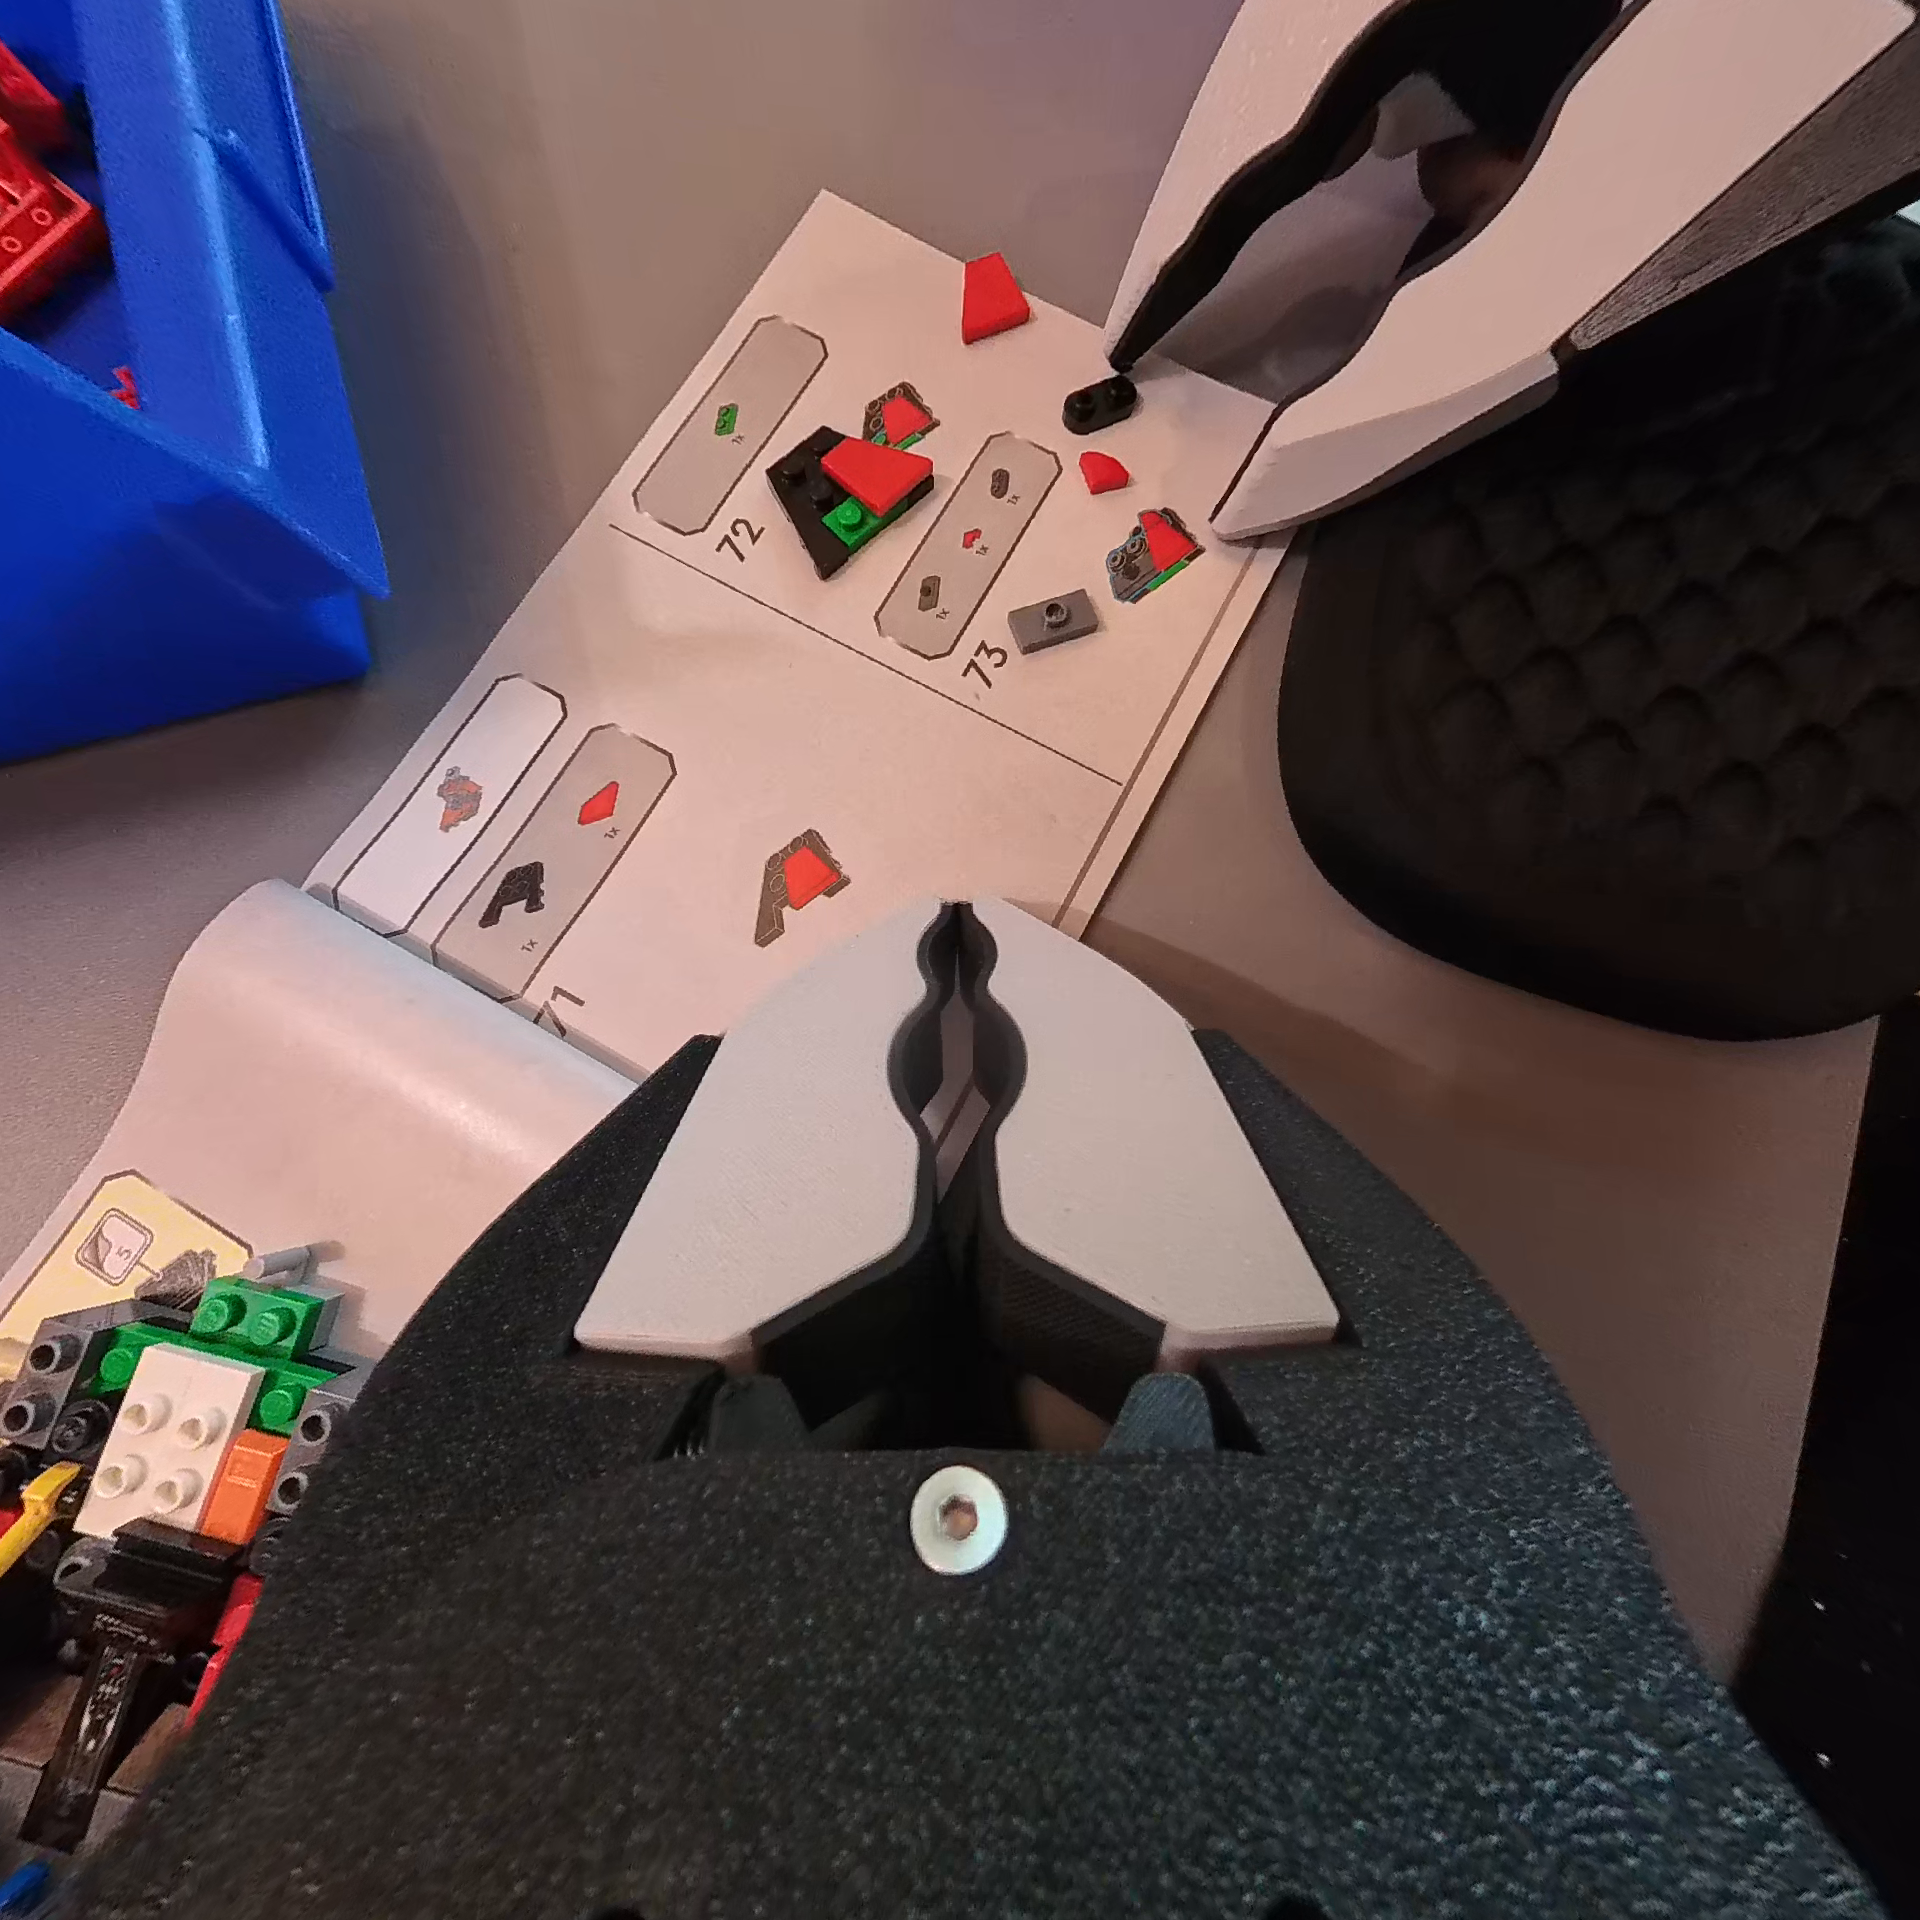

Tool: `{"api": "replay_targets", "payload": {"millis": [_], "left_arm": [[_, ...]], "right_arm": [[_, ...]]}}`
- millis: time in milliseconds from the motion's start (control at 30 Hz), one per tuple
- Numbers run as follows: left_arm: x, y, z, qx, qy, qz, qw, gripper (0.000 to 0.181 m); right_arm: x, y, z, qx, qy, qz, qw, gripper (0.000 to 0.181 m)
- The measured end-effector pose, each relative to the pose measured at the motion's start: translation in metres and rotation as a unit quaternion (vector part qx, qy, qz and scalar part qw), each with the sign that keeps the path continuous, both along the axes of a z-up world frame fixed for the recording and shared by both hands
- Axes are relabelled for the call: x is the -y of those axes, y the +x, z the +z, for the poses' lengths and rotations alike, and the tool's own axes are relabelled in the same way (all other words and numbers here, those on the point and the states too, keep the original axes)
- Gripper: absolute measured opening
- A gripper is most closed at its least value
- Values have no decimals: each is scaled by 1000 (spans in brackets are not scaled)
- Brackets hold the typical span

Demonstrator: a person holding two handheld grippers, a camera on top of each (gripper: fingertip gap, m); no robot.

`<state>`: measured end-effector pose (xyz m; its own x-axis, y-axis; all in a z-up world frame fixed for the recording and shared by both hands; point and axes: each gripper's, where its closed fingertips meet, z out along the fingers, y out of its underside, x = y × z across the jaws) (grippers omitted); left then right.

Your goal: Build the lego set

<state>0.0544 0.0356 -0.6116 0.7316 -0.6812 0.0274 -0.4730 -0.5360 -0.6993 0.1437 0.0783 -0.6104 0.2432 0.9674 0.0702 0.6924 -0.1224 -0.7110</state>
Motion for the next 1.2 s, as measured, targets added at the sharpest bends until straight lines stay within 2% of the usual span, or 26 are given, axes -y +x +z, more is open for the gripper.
{"api": "replay_targets", "payload": {"millis": [500,567,633,700,733,800,867,967,1033,1100,1200], "left_arm": [[0,0,0,-2,3,0,1000,0],[0,0,0,-3,4,-1,1000,0],[0,0,0,-5,4,-2,1000,0],[0,0,0,-6,4,-3,1000,0],[0,0,0,-5,3,-3,1000,0],[0,0,0,-3,1,-3,1000,0],[0,0,0,-4,1,-5,1000,0],[1,0,0,-9,0,-9,1000,0],[0,0,0,-8,1,-9,1000,0],[0,0,0,-4,1,-8,1000,0],[0,0,0,-1,0,-8,1000,0]], "right_arm": [[0,0,0,0,0,0,1000,38],[-1,0,2,-2,1,-3,1000,48],[-4,-7,19,-49,10,-6,999,51],[-7,-22,44,-116,-23,-4,993,47],[-11,-27,47,-117,-33,-3,993,45],[-24,-34,34,-60,-21,7,998,45],[-35,-43,20,-10,-9,33,999,43],[-38,-54,3,51,-39,76,995,41],[-36,-58,-2,80,-44,117,989,37],[-36,-58,-2,106,-41,153,982,26],[-27,-55,-3,137,-24,263,955,25]]}}
